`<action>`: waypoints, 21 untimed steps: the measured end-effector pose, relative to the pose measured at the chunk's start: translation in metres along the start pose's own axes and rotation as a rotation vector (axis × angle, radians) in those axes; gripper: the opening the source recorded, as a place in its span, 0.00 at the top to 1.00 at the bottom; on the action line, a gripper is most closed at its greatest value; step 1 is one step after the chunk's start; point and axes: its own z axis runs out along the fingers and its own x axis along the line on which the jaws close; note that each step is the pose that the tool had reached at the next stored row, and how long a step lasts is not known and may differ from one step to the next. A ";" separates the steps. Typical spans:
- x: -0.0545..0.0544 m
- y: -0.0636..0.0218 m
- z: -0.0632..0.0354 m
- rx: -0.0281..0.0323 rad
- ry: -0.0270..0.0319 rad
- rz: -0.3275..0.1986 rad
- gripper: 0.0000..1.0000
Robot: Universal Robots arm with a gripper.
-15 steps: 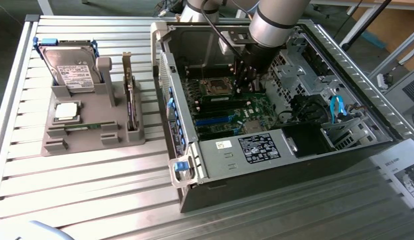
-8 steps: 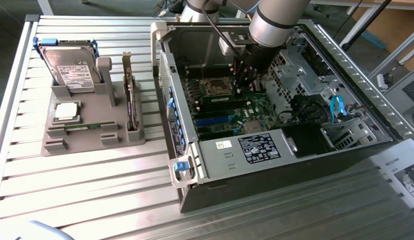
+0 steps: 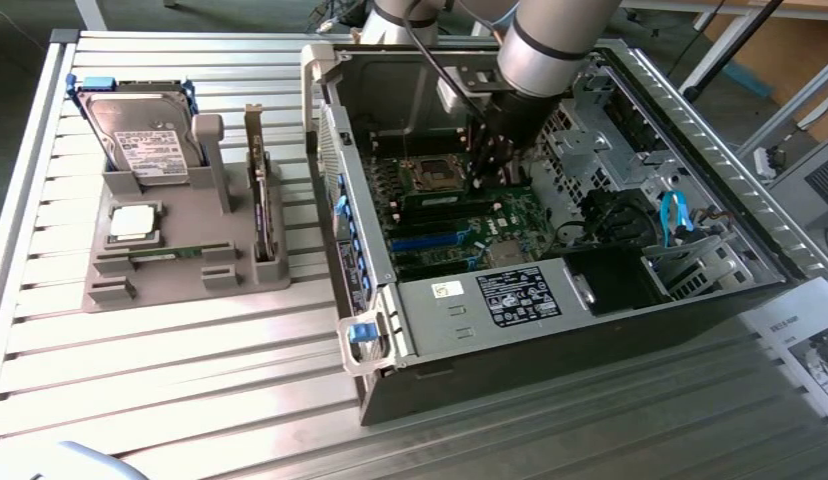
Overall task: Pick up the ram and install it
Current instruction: 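Insert the ram into the slot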
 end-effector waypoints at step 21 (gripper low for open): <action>0.000 0.0013 0.0005 0.0071 0.0000 0.000 0.88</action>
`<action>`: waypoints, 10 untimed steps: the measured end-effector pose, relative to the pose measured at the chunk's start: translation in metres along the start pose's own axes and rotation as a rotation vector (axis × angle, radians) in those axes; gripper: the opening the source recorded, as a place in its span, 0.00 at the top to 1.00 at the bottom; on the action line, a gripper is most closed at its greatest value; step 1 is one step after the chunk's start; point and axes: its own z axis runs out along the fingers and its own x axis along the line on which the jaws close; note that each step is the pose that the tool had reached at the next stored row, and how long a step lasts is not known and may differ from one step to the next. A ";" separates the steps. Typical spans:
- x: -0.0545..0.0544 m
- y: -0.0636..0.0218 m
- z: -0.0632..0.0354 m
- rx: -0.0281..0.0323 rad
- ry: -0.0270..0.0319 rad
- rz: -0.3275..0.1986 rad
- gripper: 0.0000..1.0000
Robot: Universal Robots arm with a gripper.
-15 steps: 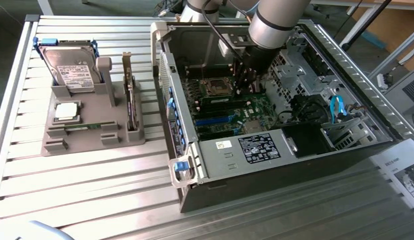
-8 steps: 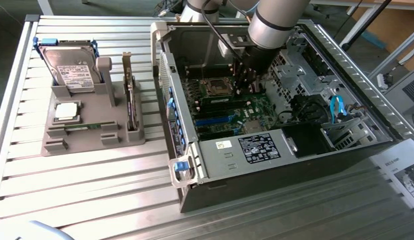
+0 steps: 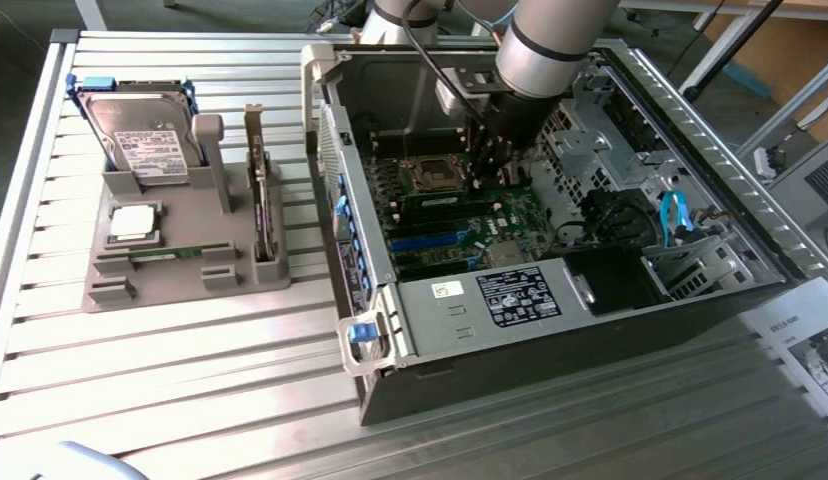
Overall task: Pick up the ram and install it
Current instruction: 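Insert the ram into the slot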
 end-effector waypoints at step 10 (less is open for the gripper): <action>0.001 0.0000 -0.0001 0.0001 0.0000 0.003 0.88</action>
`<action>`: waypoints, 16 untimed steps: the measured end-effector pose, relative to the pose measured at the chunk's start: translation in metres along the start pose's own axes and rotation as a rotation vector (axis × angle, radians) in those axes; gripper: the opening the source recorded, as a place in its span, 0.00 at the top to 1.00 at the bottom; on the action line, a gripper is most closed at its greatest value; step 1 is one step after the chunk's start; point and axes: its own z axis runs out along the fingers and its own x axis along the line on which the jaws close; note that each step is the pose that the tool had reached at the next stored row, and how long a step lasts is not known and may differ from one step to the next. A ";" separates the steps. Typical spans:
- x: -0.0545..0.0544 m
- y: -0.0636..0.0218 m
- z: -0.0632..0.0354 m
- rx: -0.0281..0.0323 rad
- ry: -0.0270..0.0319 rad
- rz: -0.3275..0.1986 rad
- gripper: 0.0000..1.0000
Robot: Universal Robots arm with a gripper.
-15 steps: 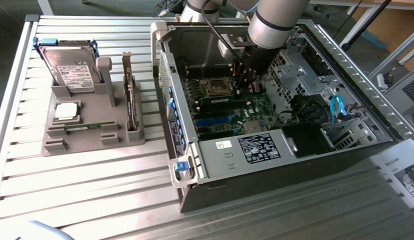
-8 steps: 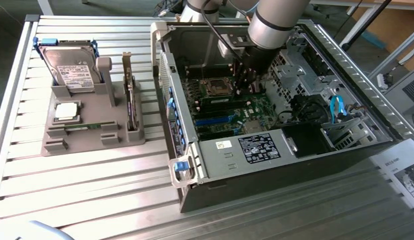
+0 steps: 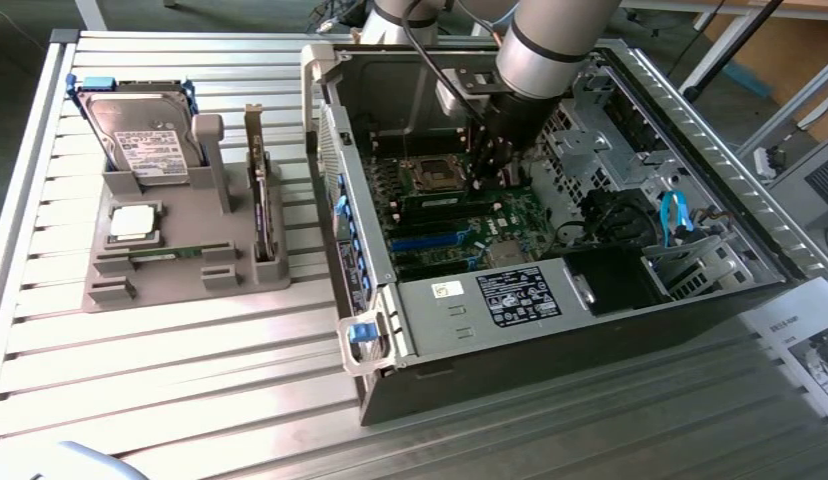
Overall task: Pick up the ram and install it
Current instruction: 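Insert the ram into the slot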
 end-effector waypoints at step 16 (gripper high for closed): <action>0.000 0.0001 0.0000 -0.0007 -0.0001 0.013 0.88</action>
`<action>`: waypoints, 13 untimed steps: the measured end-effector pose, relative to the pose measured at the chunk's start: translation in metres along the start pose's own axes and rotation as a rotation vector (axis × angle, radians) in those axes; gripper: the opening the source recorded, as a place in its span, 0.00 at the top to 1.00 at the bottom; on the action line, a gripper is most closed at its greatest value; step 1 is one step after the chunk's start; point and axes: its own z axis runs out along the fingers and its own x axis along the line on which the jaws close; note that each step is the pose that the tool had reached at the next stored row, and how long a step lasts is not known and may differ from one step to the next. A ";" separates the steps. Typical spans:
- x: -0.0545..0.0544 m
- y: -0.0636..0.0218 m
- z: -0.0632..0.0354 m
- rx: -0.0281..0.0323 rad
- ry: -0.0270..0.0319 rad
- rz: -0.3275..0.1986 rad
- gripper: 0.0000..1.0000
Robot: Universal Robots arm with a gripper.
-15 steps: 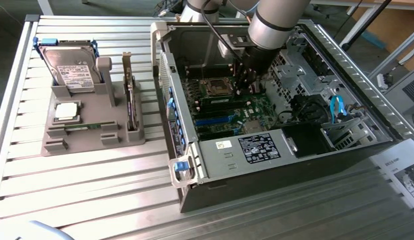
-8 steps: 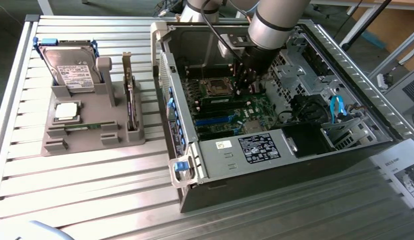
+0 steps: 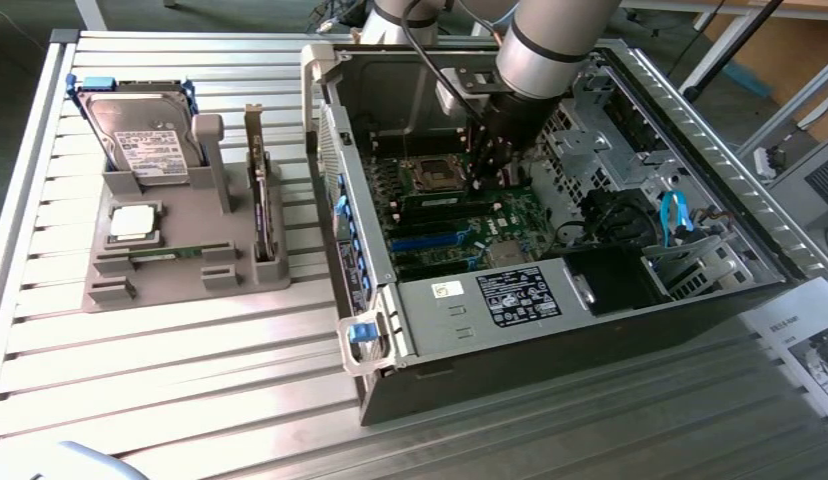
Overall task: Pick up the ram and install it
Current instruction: 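Insert the ram into the slot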
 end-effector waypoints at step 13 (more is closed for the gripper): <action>0.000 -0.0005 0.0021 -0.0025 0.0001 0.000 0.88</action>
